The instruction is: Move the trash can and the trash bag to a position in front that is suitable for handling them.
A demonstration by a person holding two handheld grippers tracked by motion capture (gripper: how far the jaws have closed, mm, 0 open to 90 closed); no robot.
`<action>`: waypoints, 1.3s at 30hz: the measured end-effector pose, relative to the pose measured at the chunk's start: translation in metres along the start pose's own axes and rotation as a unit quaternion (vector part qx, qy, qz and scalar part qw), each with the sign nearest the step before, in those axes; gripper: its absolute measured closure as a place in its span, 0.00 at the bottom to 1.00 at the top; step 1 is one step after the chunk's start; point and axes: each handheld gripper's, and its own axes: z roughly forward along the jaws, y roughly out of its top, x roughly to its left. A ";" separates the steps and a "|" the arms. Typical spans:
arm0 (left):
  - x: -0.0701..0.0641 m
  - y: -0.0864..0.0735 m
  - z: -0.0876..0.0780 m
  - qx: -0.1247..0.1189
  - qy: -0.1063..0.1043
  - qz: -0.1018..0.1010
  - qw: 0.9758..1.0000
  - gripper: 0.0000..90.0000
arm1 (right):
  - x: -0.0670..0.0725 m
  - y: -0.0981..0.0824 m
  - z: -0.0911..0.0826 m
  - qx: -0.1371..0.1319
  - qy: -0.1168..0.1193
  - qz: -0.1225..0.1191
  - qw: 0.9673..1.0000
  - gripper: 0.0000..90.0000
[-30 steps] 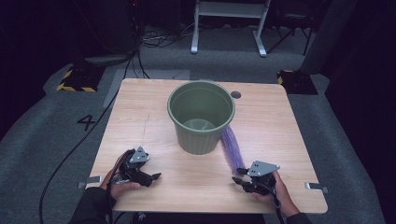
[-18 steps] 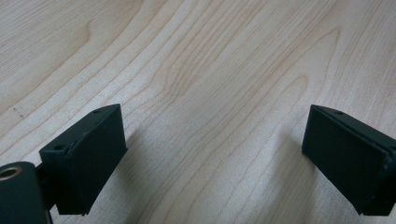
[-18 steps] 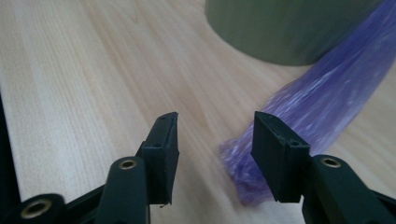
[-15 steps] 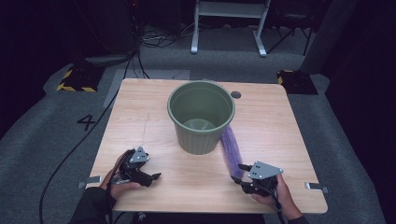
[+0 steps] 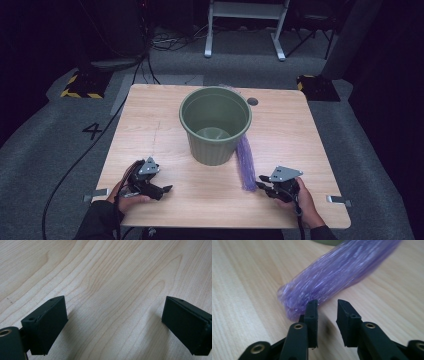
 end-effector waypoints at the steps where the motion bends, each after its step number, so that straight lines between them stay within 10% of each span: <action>1: 0.000 0.000 0.000 0.000 0.000 0.000 1.000 0.06 | 0.002 0.001 0.003 0.003 0.007 -0.003 1.000 0.83; 29: 0.000 0.000 0.000 0.000 0.000 0.000 1.000 0.06 | 0.039 0.027 0.033 -0.028 0.072 -0.034 0.996 0.83; 39: 0.000 0.000 0.000 0.000 0.000 0.000 1.000 0.06 | 0.027 0.016 0.019 -0.039 0.078 -0.017 0.996 0.48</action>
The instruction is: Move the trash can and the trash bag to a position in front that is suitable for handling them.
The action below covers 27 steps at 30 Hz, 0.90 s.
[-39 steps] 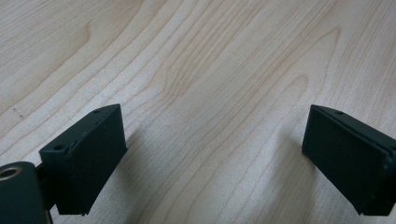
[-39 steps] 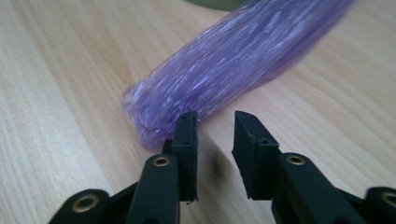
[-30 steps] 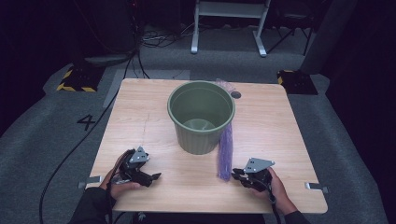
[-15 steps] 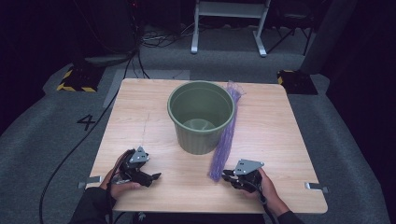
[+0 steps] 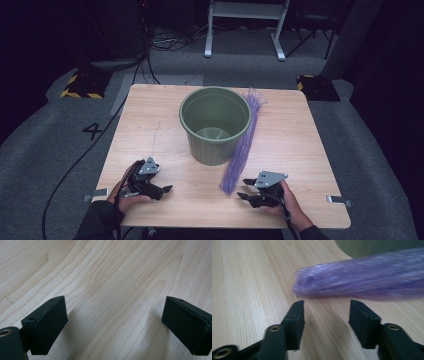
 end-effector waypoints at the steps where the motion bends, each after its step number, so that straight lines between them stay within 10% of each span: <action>1: 0.000 0.000 0.000 0.000 0.000 0.000 1.000 0.06 | -0.003 -0.001 -0.004 -0.005 -0.007 0.006 1.000 0.46; 11: 0.000 0.000 0.000 0.000 0.001 -0.001 1.000 0.06 | -0.059 0.013 -0.025 -0.038 -0.120 0.032 0.992 0.29; 18: 0.000 0.000 0.000 0.000 0.001 -0.001 1.000 0.06 | -0.102 0.041 -0.020 -0.018 -0.149 0.067 0.986 0.27; 27: 0.000 0.000 0.000 0.000 0.001 -0.001 1.000 0.06 | -0.136 0.062 -0.003 -0.061 -0.157 0.126 0.978 0.29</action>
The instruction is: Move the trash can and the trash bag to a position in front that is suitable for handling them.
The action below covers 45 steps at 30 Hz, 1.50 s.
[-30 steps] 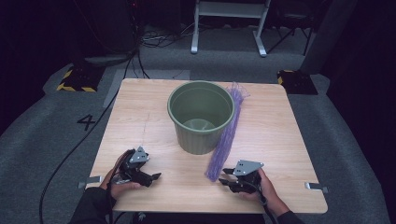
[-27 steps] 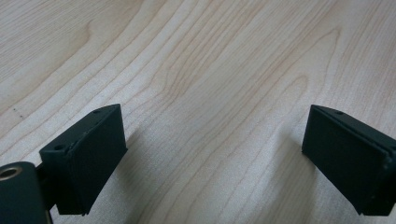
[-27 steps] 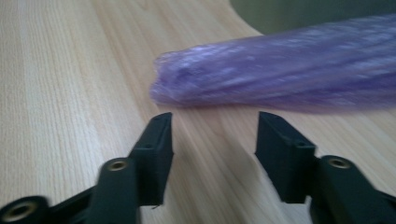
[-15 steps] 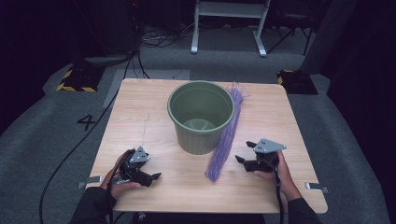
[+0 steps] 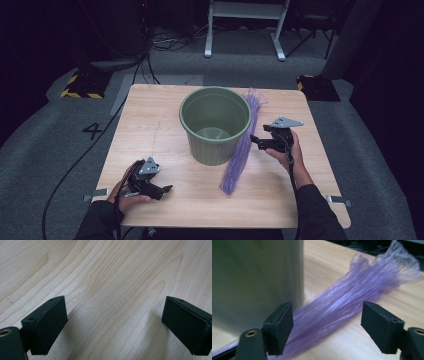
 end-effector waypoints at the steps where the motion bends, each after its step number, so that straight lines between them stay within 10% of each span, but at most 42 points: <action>1: 0.000 0.000 0.000 0.000 0.000 0.000 1.000 0.06 | 0.000 0.003 0.004 -0.002 0.005 0.007 1.000 0.28; 18: 0.000 0.000 0.000 0.000 -0.001 0.001 1.000 0.06 | 0.008 -0.015 0.046 0.052 0.027 -0.006 0.998 0.38; 24: 0.000 0.000 0.000 0.000 -0.001 0.000 1.000 0.07 | 0.016 -0.022 0.055 0.087 0.012 -0.040 0.995 0.55; 36: 0.000 0.000 0.000 -0.001 -0.002 0.001 1.000 0.07 | 0.012 -0.040 0.035 0.085 -0.005 -0.051 0.995 0.96; 43: 0.000 0.000 0.000 -0.001 -0.002 0.001 1.000 0.07 | 0.001 -0.054 0.014 0.075 -0.019 -0.025 0.997 0.96; 45: 0.000 0.000 0.000 -0.001 -0.002 0.000 1.000 0.07 | -0.002 -0.059 0.009 0.071 -0.010 -0.011 0.997 0.81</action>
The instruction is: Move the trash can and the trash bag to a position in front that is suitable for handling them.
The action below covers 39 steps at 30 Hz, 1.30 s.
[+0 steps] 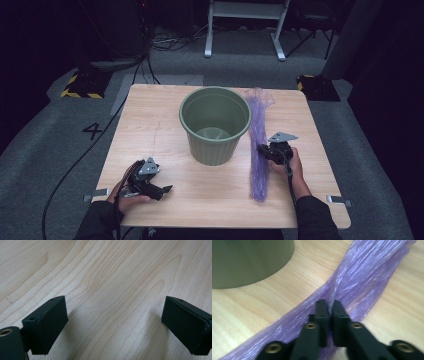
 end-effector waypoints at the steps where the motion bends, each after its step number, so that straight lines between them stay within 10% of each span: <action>1: 0.000 0.000 0.000 0.000 0.000 0.000 1.000 0.07 | -0.001 -0.002 -0.002 0.000 0.007 0.006 1.000 0.72; 6: 0.000 0.000 0.000 0.000 0.000 0.000 1.000 0.07 | -0.006 -0.007 -0.020 -0.005 0.026 0.024 0.999 0.48; 17: 0.000 0.000 0.000 0.000 -0.001 0.001 1.000 0.07 | 0.024 -0.027 -0.088 -0.022 0.096 -0.077 0.992 0.72; 39: 0.000 0.000 0.000 0.000 -0.002 0.002 1.000 0.07 | 0.097 -0.037 -0.068 -0.030 0.166 -0.160 0.973 0.97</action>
